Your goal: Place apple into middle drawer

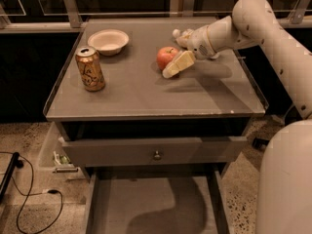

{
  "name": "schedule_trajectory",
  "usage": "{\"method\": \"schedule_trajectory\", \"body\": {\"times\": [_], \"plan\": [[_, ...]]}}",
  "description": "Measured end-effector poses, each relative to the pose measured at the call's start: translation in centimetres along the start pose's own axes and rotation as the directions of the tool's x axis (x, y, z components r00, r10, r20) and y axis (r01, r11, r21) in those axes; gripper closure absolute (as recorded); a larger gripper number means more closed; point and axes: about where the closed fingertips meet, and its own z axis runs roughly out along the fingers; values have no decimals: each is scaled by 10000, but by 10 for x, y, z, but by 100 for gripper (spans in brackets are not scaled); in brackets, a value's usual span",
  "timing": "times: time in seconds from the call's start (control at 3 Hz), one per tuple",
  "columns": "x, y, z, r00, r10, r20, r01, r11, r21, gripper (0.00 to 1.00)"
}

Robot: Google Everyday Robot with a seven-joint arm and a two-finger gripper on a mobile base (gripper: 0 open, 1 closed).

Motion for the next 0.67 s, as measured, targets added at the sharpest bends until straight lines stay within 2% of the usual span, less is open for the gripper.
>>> {"method": "schedule_trajectory", "body": {"times": [0.33, 0.67], "plan": [[0, 0, 0, 10000, 0, -3, 0, 10000, -4, 19], [0, 0, 0, 10000, 0, -3, 0, 10000, -5, 42]]}}
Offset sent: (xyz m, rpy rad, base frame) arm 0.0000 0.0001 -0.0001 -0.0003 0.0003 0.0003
